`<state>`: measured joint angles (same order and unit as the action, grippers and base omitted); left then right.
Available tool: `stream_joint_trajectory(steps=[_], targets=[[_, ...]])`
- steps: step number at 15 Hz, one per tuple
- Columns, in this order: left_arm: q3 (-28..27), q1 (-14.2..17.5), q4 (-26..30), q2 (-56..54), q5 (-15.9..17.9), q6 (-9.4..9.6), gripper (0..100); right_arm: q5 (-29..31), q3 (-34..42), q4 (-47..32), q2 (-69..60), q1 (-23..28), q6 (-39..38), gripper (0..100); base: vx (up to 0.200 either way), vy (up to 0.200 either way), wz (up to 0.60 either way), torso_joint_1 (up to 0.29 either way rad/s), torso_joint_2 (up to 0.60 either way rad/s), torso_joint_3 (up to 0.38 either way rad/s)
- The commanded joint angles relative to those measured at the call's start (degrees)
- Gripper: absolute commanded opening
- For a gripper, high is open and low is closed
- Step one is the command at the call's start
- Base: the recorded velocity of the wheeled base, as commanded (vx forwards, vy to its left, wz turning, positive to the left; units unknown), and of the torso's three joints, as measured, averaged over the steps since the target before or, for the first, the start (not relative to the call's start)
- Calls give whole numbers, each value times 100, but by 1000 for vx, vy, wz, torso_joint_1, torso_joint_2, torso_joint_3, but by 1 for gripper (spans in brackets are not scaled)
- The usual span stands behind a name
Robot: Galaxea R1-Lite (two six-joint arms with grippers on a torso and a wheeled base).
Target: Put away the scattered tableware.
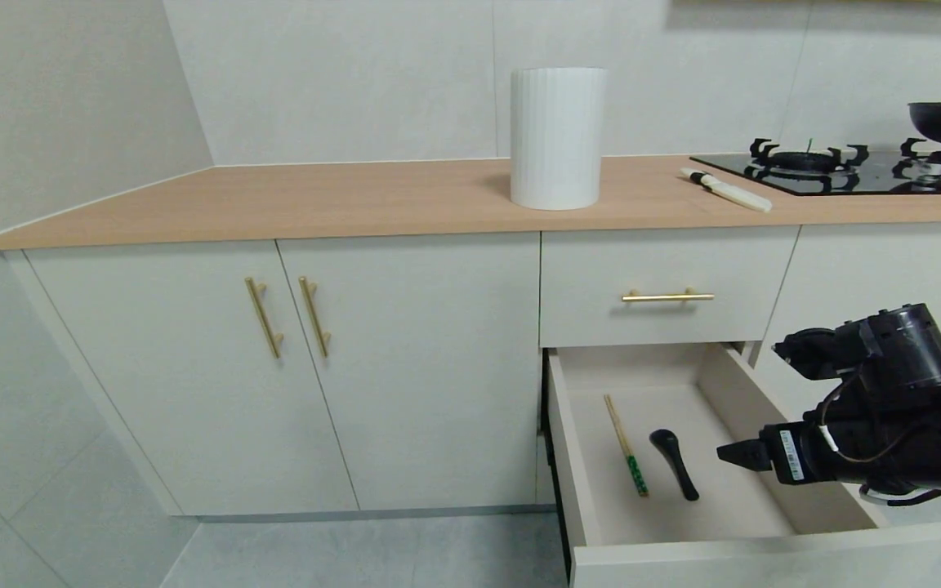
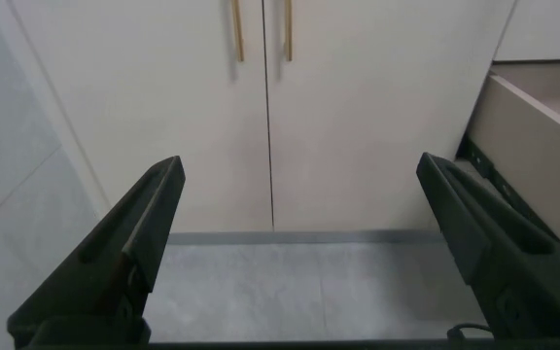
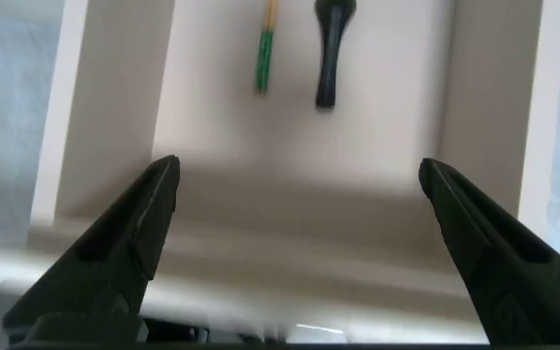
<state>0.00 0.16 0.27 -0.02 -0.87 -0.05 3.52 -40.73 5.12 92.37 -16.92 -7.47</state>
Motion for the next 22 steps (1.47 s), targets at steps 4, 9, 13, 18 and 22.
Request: stream_joint_trajectory(steps=[4, 9, 13, 18, 22], targets=[[0, 2, 0, 2, -1, -4, 100, -36, 100, 15, -26, -136, 0, 100, -50, 0, 0, 1, 1, -1], [0, 2, 0, 2, -1, -4, 100, -80, 672, 7, -246, -997, 317, 100, 0, 0, 0, 0, 0, 0], [0, 2, 0, 2, -1, -4, 100, -89, 847, -336, -290, -1771, 299, 100, 0, 0, 0, 0, 0, 0], [0, 2, 0, 2, -1, -4, 100, -168, 935, -477, 176, -2184, 281, 100, 0, 0, 0, 0, 0, 0], [0, 2, 0, 2, -1, -4, 100, -141, 751, -327, 712, -1744, 255, 100, 0, 0, 0, 0, 0, 0]])
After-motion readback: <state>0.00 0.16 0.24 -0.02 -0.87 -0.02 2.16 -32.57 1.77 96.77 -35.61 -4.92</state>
